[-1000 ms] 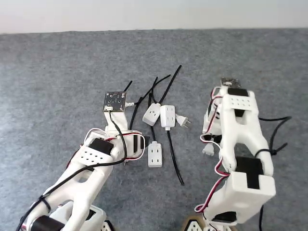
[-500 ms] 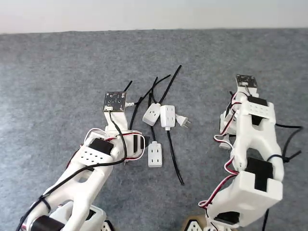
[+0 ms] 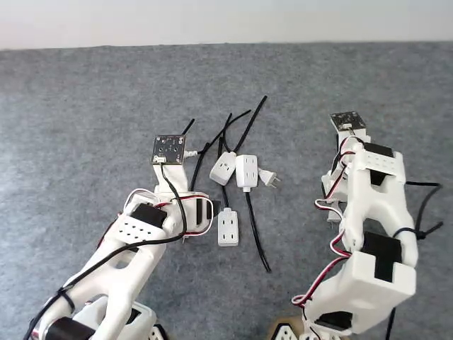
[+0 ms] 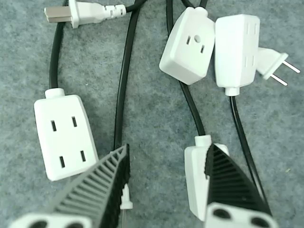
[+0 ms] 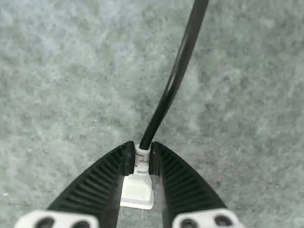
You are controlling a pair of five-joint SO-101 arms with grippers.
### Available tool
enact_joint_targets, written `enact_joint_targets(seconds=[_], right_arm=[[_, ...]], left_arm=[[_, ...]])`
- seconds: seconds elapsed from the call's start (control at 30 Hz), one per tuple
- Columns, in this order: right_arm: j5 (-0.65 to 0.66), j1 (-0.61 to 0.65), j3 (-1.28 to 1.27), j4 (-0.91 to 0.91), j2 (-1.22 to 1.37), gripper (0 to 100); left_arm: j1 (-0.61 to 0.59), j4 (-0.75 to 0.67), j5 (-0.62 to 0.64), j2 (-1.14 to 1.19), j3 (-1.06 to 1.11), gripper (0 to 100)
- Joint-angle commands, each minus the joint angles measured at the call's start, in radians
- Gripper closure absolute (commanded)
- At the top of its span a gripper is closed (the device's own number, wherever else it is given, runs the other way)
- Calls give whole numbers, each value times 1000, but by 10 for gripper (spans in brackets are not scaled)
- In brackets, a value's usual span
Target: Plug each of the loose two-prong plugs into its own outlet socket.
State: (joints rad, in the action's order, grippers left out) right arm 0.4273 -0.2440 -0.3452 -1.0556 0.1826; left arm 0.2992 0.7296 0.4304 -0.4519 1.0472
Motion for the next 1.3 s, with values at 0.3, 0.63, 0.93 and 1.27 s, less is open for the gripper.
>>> enact_joint_targets(seconds=[0.3,0.63,0.93,1.27], right_arm=[[12,19,97,-85,-61,923],[-129,39,178,-96,-61,937],[-373,39,101,-101,-61,937],[-311,22,64,-76,-59,933]], left_arm=[[0,-20,-8,-21,-8,751],[0,-20,-8,-21,-8,751],[0,-20,-8,-21,-8,751],[-2,-20,-8,-21,-8,751]])
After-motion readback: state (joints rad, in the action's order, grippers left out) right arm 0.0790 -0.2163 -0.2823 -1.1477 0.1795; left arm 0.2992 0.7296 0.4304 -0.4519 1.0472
